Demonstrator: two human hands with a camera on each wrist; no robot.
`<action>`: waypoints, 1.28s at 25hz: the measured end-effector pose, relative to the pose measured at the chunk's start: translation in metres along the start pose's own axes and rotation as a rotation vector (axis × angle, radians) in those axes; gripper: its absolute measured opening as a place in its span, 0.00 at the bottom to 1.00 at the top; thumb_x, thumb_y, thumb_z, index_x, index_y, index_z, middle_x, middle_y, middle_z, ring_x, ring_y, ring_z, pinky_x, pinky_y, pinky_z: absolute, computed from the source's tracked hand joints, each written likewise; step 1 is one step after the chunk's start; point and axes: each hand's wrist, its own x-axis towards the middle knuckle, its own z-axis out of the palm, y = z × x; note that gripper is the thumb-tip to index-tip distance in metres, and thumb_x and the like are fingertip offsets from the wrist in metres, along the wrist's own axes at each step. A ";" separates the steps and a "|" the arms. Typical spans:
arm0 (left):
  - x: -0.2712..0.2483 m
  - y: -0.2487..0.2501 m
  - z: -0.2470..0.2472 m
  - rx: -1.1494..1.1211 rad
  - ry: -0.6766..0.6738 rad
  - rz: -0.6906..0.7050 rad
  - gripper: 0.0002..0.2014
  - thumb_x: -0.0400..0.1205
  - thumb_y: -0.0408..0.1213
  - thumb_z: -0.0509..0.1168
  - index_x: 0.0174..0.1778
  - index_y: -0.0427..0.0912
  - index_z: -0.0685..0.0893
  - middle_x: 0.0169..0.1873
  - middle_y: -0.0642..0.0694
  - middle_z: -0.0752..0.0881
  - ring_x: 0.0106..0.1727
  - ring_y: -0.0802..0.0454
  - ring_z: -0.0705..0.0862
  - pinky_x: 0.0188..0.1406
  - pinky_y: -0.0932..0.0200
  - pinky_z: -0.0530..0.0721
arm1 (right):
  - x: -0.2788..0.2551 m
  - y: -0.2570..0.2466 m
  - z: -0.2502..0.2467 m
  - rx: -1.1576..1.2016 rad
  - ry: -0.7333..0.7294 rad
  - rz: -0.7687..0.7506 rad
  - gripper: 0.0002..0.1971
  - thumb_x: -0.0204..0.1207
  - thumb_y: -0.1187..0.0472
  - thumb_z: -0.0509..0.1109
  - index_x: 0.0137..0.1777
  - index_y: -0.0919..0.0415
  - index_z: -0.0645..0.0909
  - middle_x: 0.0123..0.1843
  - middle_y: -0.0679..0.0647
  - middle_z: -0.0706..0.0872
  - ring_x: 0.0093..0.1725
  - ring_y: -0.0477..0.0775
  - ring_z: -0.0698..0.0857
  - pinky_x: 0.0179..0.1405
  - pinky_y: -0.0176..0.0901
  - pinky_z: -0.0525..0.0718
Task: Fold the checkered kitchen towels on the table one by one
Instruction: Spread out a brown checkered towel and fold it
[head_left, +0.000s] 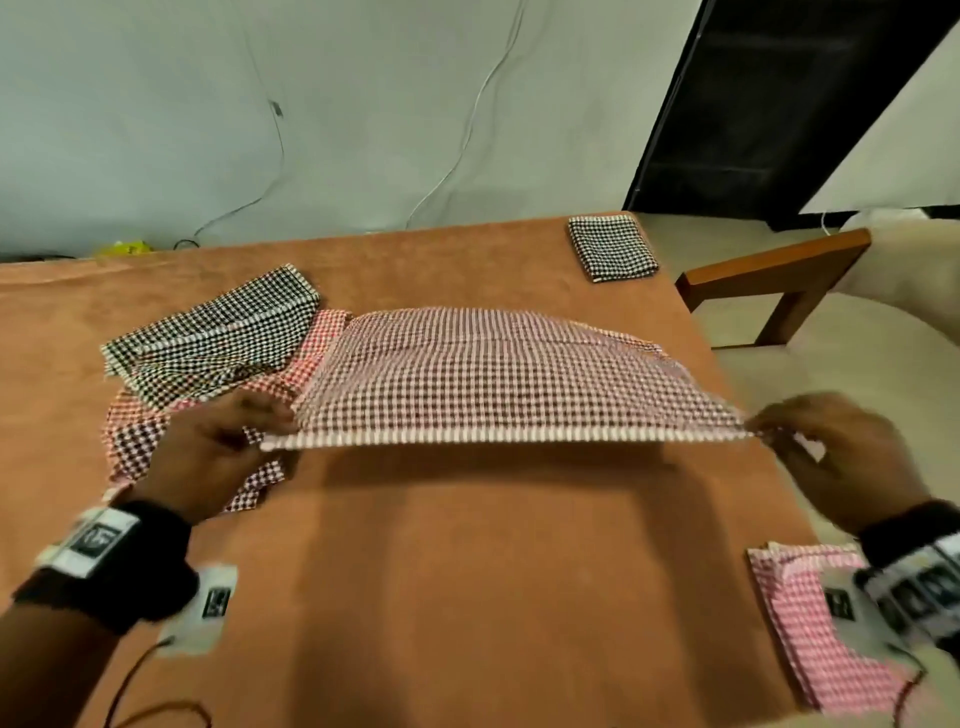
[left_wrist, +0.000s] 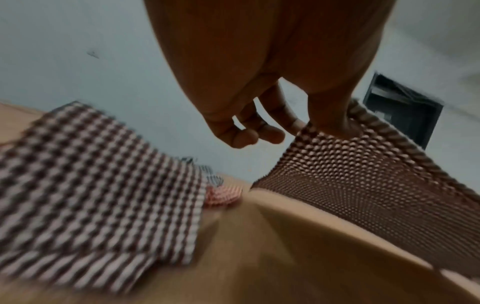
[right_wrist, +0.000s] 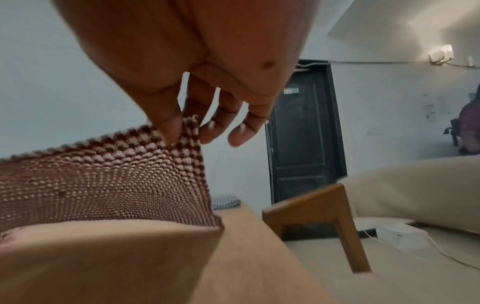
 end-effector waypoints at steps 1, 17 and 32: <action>-0.017 -0.013 0.014 0.043 -0.077 -0.022 0.09 0.69 0.47 0.73 0.44 0.54 0.92 0.49 0.56 0.89 0.52 0.63 0.86 0.47 0.61 0.84 | -0.020 0.006 0.020 -0.007 -0.046 0.001 0.11 0.72 0.63 0.65 0.43 0.58 0.90 0.42 0.56 0.90 0.43 0.58 0.82 0.44 0.44 0.75; -0.066 -0.001 0.085 0.450 -0.272 -0.172 0.25 0.70 0.56 0.62 0.60 0.52 0.88 0.58 0.48 0.88 0.59 0.42 0.83 0.59 0.44 0.81 | -0.072 -0.042 0.109 -0.106 -0.317 0.189 0.17 0.65 0.48 0.68 0.49 0.54 0.89 0.50 0.56 0.90 0.50 0.64 0.86 0.49 0.57 0.86; -0.026 0.020 0.226 0.717 -0.615 -0.067 0.42 0.76 0.76 0.30 0.85 0.62 0.37 0.87 0.51 0.36 0.87 0.42 0.35 0.80 0.27 0.34 | -0.017 -0.146 0.219 -0.111 -0.720 0.175 0.36 0.79 0.29 0.39 0.83 0.38 0.34 0.85 0.44 0.27 0.83 0.56 0.28 0.77 0.72 0.30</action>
